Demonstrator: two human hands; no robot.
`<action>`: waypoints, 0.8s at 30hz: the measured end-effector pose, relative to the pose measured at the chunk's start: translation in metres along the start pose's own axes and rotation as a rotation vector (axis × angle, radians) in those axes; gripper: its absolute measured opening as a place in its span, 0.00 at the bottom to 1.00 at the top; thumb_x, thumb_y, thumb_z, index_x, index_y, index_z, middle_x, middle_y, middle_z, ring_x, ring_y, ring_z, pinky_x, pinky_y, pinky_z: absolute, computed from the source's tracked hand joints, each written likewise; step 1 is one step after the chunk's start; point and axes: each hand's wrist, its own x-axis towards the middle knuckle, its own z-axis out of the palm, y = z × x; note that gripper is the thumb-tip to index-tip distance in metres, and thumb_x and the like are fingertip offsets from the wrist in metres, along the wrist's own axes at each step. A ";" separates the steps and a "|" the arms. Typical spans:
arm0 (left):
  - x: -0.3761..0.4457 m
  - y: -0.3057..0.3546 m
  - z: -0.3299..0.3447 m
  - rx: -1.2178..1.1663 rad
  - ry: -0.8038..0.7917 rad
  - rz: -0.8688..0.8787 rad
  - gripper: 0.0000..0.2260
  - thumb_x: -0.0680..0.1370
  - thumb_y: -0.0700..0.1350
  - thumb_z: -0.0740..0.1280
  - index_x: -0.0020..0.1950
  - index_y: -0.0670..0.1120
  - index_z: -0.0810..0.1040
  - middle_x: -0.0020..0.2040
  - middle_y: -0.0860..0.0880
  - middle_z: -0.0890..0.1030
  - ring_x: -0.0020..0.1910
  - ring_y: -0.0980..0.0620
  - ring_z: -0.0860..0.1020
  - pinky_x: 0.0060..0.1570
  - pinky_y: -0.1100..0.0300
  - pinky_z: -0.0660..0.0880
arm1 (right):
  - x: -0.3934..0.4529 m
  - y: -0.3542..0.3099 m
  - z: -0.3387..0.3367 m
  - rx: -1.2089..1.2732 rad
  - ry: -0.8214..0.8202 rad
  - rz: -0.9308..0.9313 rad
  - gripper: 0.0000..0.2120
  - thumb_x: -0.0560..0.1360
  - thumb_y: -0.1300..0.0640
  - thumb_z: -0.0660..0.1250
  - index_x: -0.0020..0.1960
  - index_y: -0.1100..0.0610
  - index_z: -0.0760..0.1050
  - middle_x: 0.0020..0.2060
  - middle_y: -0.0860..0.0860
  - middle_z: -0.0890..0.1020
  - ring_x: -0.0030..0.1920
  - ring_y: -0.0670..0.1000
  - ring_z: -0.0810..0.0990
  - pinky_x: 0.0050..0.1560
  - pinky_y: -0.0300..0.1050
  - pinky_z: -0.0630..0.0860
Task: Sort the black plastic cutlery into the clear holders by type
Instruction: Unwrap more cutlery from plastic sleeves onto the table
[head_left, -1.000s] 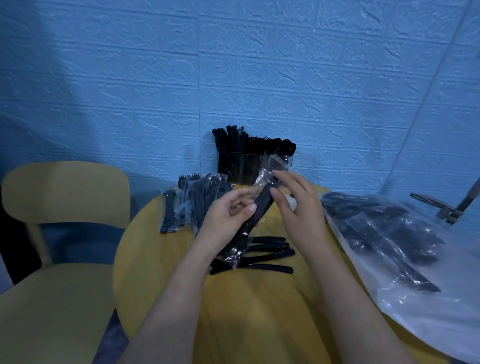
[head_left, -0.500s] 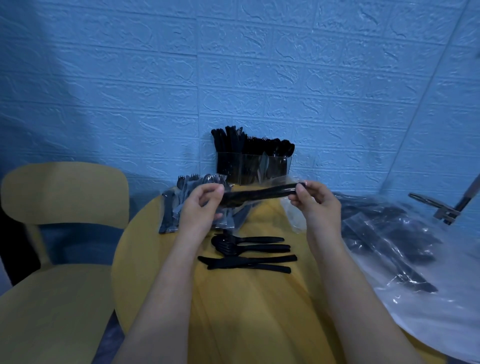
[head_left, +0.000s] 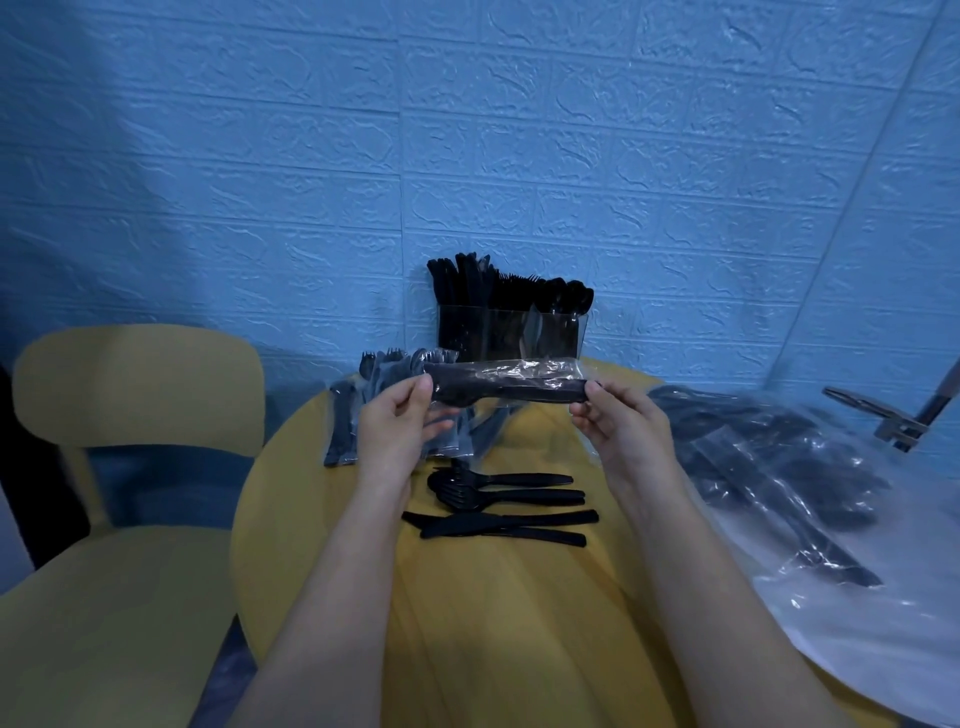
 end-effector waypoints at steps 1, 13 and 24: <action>0.000 0.000 -0.001 0.001 0.016 0.011 0.06 0.80 0.43 0.63 0.51 0.47 0.79 0.45 0.47 0.84 0.42 0.54 0.83 0.39 0.66 0.79 | 0.000 0.000 0.000 -0.002 -0.017 0.018 0.03 0.77 0.65 0.65 0.46 0.60 0.77 0.35 0.53 0.79 0.32 0.46 0.80 0.38 0.37 0.78; 0.006 -0.007 -0.006 0.142 0.250 0.099 0.02 0.76 0.45 0.69 0.44 0.49 0.78 0.35 0.52 0.80 0.29 0.63 0.77 0.30 0.69 0.75 | 0.000 0.010 -0.001 -0.165 -0.165 -0.028 0.11 0.78 0.56 0.63 0.55 0.61 0.78 0.42 0.51 0.83 0.41 0.49 0.81 0.45 0.39 0.79; 0.000 0.002 -0.003 0.042 0.085 0.037 0.02 0.77 0.45 0.66 0.48 0.48 0.78 0.42 0.52 0.80 0.40 0.58 0.79 0.37 0.66 0.78 | 0.000 0.010 -0.006 -0.272 -0.123 0.005 0.08 0.72 0.64 0.70 0.51 0.62 0.80 0.35 0.53 0.82 0.33 0.45 0.80 0.36 0.35 0.77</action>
